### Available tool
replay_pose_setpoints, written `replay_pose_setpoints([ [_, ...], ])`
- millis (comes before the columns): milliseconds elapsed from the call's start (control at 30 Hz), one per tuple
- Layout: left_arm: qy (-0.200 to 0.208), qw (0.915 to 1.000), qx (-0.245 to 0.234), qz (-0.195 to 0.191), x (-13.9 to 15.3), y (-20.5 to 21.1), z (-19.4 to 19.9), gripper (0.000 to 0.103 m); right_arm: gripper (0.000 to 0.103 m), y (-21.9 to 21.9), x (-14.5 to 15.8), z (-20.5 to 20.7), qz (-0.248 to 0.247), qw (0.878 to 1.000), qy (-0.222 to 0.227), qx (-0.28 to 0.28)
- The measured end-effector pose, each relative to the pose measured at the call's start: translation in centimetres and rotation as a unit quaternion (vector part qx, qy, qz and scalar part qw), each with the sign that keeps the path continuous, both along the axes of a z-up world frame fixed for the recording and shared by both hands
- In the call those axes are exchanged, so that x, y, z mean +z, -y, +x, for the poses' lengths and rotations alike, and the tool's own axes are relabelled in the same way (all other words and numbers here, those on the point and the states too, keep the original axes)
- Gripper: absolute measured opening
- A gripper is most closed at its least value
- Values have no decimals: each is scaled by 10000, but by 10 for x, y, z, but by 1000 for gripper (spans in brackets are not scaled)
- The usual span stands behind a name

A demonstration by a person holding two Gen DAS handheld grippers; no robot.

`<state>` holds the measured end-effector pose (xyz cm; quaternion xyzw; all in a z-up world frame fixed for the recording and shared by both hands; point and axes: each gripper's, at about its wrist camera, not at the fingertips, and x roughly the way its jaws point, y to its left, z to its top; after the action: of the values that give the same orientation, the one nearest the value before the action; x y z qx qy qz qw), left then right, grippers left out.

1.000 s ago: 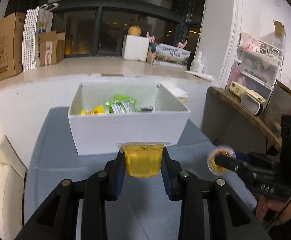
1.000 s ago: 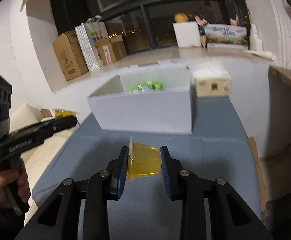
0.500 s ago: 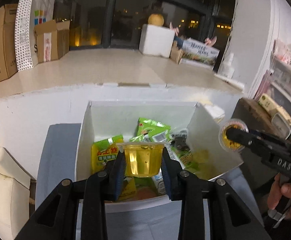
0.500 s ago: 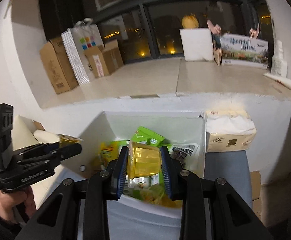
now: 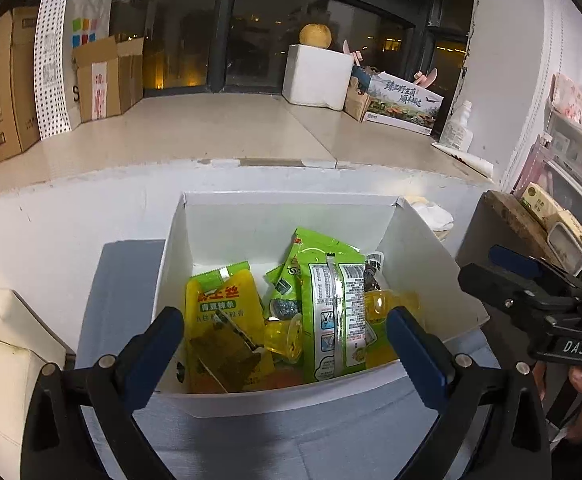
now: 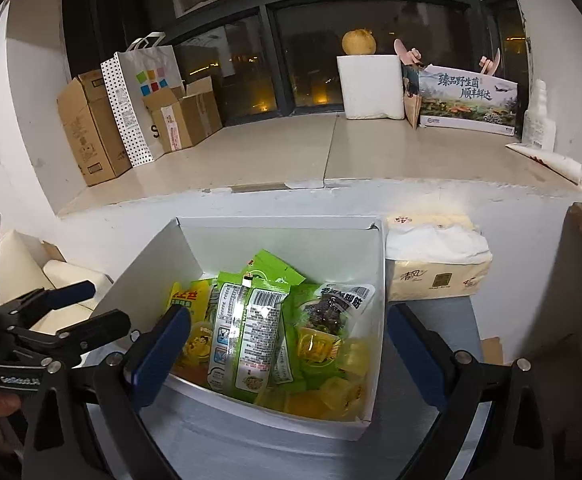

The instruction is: Organize snacks

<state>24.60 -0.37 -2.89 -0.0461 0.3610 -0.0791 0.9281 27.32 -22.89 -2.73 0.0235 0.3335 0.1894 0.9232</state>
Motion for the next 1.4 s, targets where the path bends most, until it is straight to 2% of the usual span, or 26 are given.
replay_pose_setpoints([
  [100,190,9995,179,190,9,0,-8,103,101,-2,1,-5,-167,9998,80,-54],
  [233,701,9949,556,471,36,-1,-36,103,101,-7,19,-29,-515,9966,622,-161],
  [300,916,9918,587,668,47,3,-54,103,101,-10,33,-46,-692,9936,853,-269],
  [367,1251,9877,476,809,55,9,-83,103,101,-9,44,-63,-610,9932,965,-214],
  [400,1308,9876,433,750,57,10,-93,103,101,-6,49,-74,-492,9939,972,-138],
  [533,1156,9920,368,359,57,9,-128,103,101,9,60,-118,-151,9943,1056,-54],
  [600,1105,9930,291,312,55,12,-147,103,101,17,60,-148,-58,9930,1181,-31],
  [700,906,9949,304,328,46,17,-173,103,102,22,46,-177,73,9962,868,72],
  [767,727,9967,297,187,37,19,-192,103,103,24,31,-194,170,9977,624,206],
  [867,568,9978,298,154,25,22,-214,103,103,29,13,-213,251,9987,421,102],
  [967,446,9984,322,114,17,23,-225,103,103,26,3,-219,163,9994,209,223],
  [1400,288,9988,377,110,10,21,-223,103,103,20,4,-224,199,9989,267,318],
])
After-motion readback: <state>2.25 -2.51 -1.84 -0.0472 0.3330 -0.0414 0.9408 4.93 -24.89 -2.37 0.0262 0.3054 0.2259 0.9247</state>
